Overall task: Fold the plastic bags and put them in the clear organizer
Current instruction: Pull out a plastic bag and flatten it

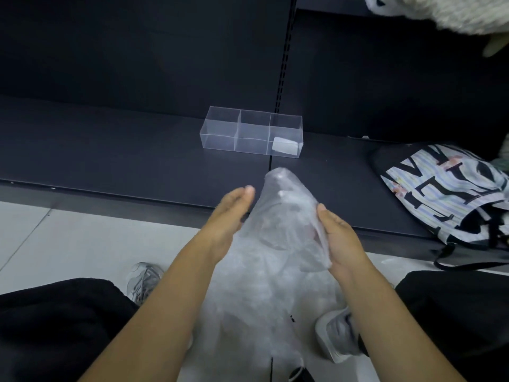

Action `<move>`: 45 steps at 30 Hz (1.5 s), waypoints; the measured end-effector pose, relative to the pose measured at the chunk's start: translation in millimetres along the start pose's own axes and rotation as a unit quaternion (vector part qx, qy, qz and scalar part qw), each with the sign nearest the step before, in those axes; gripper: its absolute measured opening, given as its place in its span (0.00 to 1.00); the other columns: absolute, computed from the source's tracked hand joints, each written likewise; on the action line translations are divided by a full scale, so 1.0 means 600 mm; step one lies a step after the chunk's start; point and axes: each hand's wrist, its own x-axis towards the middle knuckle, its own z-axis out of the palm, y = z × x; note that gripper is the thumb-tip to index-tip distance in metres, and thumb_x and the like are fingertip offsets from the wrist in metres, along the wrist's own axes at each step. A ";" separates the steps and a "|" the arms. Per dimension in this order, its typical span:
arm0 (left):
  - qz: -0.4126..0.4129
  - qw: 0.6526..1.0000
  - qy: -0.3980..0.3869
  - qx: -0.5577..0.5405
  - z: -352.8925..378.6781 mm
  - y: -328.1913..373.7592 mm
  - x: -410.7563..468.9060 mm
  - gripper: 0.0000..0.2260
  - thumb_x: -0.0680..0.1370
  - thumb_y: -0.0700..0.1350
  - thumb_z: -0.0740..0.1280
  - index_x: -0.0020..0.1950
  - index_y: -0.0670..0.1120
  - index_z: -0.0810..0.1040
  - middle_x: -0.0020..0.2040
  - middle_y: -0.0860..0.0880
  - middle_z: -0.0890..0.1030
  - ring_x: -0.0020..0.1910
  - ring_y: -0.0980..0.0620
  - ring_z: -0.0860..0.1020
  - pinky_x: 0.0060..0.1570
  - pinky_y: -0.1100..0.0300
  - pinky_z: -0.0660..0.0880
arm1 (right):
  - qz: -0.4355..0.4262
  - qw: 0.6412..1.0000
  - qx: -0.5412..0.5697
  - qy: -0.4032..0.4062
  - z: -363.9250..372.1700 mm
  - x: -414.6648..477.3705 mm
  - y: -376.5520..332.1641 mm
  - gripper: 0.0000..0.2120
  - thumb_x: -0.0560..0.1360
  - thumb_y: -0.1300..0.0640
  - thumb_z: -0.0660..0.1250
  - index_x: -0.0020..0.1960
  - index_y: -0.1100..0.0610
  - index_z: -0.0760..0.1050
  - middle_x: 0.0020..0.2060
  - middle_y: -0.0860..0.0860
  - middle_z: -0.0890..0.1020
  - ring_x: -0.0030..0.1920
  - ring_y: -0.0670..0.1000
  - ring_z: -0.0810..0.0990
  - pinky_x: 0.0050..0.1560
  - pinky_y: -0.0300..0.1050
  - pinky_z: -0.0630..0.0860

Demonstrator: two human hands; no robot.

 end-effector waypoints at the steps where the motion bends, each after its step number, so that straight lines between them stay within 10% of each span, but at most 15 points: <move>1: 0.004 0.998 -0.063 0.019 0.009 -0.003 -0.009 0.42 0.63 0.71 0.68 0.73 0.57 0.63 0.64 0.60 0.75 0.61 0.56 0.74 0.63 0.55 0.70 | 0.019 0.999 0.037 -0.009 0.000 0.001 -0.001 0.17 0.79 0.48 0.63 0.53 0.62 0.80 0.46 0.58 0.84 0.45 0.56 0.84 0.43 0.49 0.81; 7: 0.040 0.993 -0.113 0.018 0.071 -0.015 -0.028 0.20 0.73 0.48 0.74 0.63 0.48 0.75 0.56 0.47 0.83 0.55 0.49 0.81 0.60 0.51 0.76 | 0.030 0.999 -0.002 -0.045 0.008 0.003 0.009 0.17 0.81 0.52 0.61 0.55 0.65 0.79 0.50 0.63 0.83 0.48 0.60 0.82 0.55 0.57 0.77; 12: 0.068 0.994 -0.066 0.060 0.045 -0.011 -0.025 0.22 0.74 0.34 0.71 0.66 0.45 0.74 0.48 0.42 0.84 0.51 0.49 0.82 0.55 0.60 0.77 | -0.082 0.970 -0.202 0.110 -0.018 0.013 -0.008 0.06 0.78 0.57 0.64 0.52 0.55 0.79 0.47 0.48 0.80 0.50 0.51 0.79 0.48 0.41 0.74; 17: 0.100 0.976 -0.128 0.144 0.039 -0.005 -0.025 0.20 0.74 0.33 0.70 0.64 0.49 0.75 0.44 0.42 0.84 0.45 0.53 0.82 0.50 0.64 0.77 | -0.168 0.924 -0.319 -0.125 -0.010 0.009 -0.053 0.28 0.69 0.37 0.69 0.67 0.40 0.68 0.57 0.37 0.75 0.58 0.34 0.73 0.54 0.35 0.71; 20: 0.115 0.972 -0.142 0.148 0.037 -0.003 -0.022 0.20 0.75 0.32 0.69 0.64 0.49 0.75 0.47 0.47 0.85 0.49 0.52 0.82 0.54 0.61 0.77 | -0.220 0.915 -0.332 -0.063 0.006 0.027 -0.061 0.07 0.73 0.51 0.71 0.46 0.54 0.81 0.42 0.45 0.83 0.43 0.42 0.80 0.48 0.41 0.75; 24: 0.136 0.984 0.035 0.114 0.009 0.003 -0.007 0.20 0.74 0.25 0.62 0.55 0.47 0.80 0.41 0.50 0.84 0.42 0.53 0.79 0.39 0.71 0.75 | -0.153 0.975 -0.148 0.066 -0.020 0.048 -0.052 0.13 0.75 0.53 0.70 0.38 0.62 0.77 0.34 0.54 0.78 0.36 0.50 0.76 0.44 0.46 0.73; 28: 0.130 0.978 0.155 0.049 -0.015 0.003 0.000 0.16 0.78 0.29 0.56 0.55 0.41 0.81 0.48 0.49 0.82 0.44 0.56 0.80 0.36 0.73 0.74 | -0.127 0.985 -0.073 0.093 -0.031 0.048 -0.040 0.12 0.75 0.53 0.69 0.36 0.58 0.76 0.35 0.56 0.76 0.39 0.53 0.73 0.46 0.49 0.72; 33: 0.185 0.962 -0.039 0.199 0.000 0.014 -0.004 0.20 0.74 0.57 0.70 0.65 0.60 0.74 0.61 0.66 0.76 0.60 0.71 0.71 0.54 0.72 0.69 | -0.127 0.990 -0.041 0.035 -0.015 0.042 -0.037 0.12 0.76 0.51 0.69 0.34 0.52 0.79 0.32 0.51 0.79 0.36 0.51 0.76 0.42 0.47 0.73; 37: 0.211 0.945 0.041 0.247 0.032 -0.005 0.009 0.07 0.72 0.49 0.74 0.49 0.53 0.83 0.47 0.61 0.83 0.53 0.63 0.78 0.54 0.68 0.71 | -0.098 0.995 -0.003 -0.014 -0.016 0.036 -0.035 0.13 0.76 0.52 0.68 0.33 0.51 0.80 0.32 0.49 0.82 0.32 0.48 0.79 0.35 0.41 0.77; 42: 0.184 0.973 0.095 0.105 0.001 -0.011 0.015 0.06 0.74 0.52 0.72 0.40 0.51 0.84 0.38 0.53 0.84 0.38 0.62 0.80 0.36 0.70 0.76 | -0.087 0.983 -0.081 0.139 -0.048 0.044 -0.043 0.09 0.73 0.48 0.71 0.39 0.53 0.80 0.37 0.49 0.83 0.43 0.53 0.79 0.52 0.53 0.77; 45: 0.174 0.978 0.071 0.095 -0.011 -0.002 0.013 0.08 0.73 0.55 0.71 0.41 0.52 0.84 0.40 0.53 0.85 0.40 0.60 0.81 0.41 0.65 0.77 | -0.096 0.984 -0.137 0.056 -0.063 0.038 -0.051 0.21 0.65 0.32 0.70 0.51 0.44 0.82 0.55 0.46 0.81 0.60 0.49 0.78 0.65 0.57 0.71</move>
